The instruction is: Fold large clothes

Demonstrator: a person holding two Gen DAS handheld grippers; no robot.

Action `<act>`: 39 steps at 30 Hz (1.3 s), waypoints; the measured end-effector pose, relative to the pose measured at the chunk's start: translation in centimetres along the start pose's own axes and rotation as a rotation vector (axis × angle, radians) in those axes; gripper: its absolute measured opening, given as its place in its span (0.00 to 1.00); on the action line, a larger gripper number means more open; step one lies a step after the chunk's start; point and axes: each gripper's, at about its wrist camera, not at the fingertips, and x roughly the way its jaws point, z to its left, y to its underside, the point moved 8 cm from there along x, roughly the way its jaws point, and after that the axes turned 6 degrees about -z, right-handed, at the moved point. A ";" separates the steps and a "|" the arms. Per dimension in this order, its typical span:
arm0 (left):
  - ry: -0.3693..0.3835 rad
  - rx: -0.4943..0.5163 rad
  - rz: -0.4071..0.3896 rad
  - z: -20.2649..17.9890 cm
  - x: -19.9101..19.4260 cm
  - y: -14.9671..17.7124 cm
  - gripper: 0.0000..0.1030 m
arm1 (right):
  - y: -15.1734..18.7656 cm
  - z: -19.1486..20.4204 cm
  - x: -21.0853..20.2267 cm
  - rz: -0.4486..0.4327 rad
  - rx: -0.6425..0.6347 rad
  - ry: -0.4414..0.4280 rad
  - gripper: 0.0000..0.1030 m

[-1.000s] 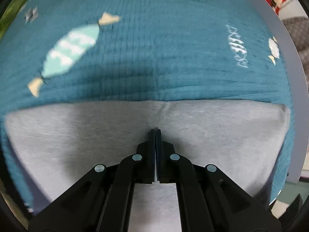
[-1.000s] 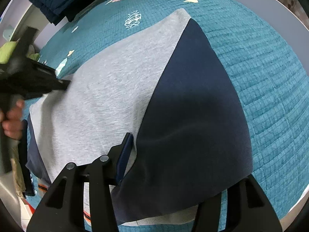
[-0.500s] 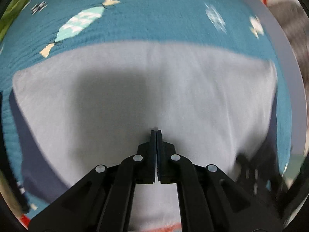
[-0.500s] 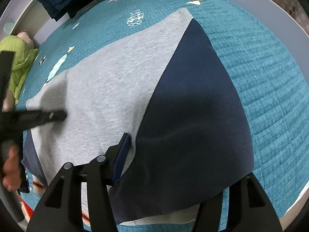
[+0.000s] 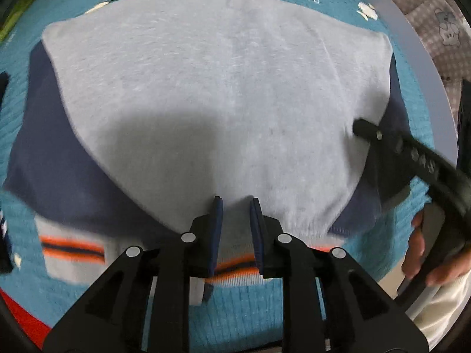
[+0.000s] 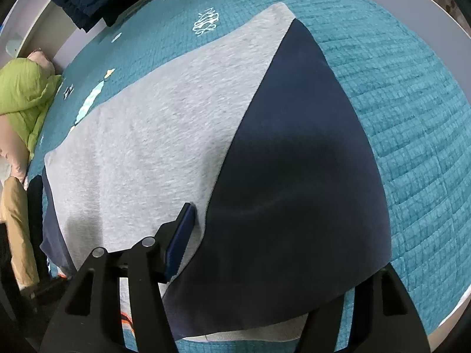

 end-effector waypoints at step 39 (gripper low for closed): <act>-0.095 0.080 -0.254 -3.9 -4.9 -4.3 0.93 | 0.2 -0.2 -0.3 -0.025 0.004 -0.011 0.59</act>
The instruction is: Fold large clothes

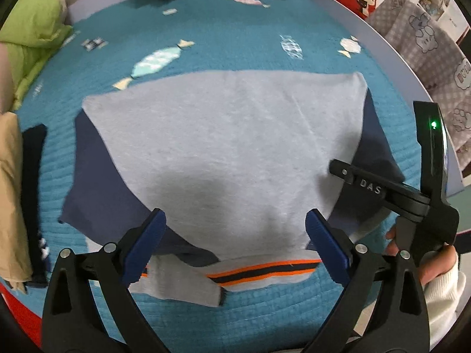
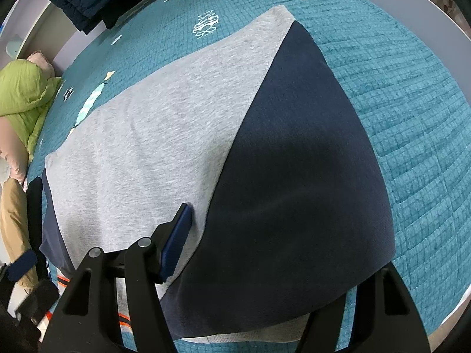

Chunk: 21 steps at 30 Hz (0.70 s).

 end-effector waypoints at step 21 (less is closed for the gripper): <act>-0.004 -0.054 0.228 0.7 4.9 2.8 0.00 | -0.1 -0.2 0.0 -0.003 0.001 0.011 0.59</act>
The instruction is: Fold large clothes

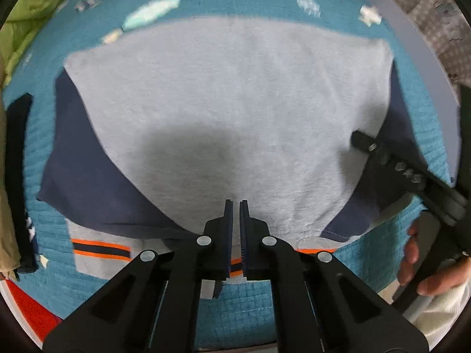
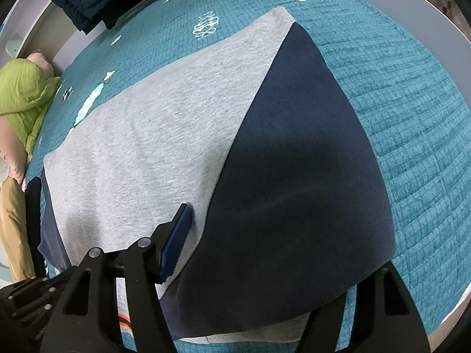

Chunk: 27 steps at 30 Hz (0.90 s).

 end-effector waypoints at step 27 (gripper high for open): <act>0.004 -0.075 -0.023 0.3 3.6 -9.5 0.00 | 0.0 0.3 0.4 0.008 -0.004 0.003 0.68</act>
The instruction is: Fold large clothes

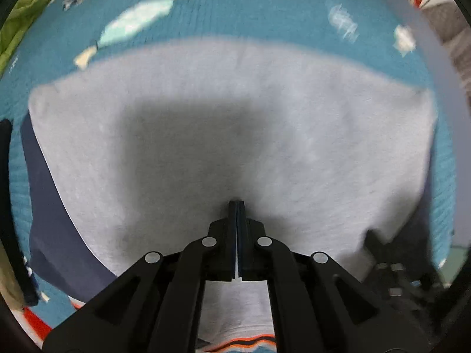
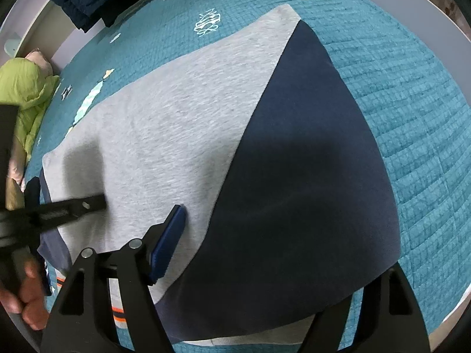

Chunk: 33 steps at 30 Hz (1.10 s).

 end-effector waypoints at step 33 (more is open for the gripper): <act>0.032 0.006 -0.083 -2.9 -0.3 -13.1 0.01 | 0.4 -2.9 -2.3 -0.072 0.207 -0.147 0.43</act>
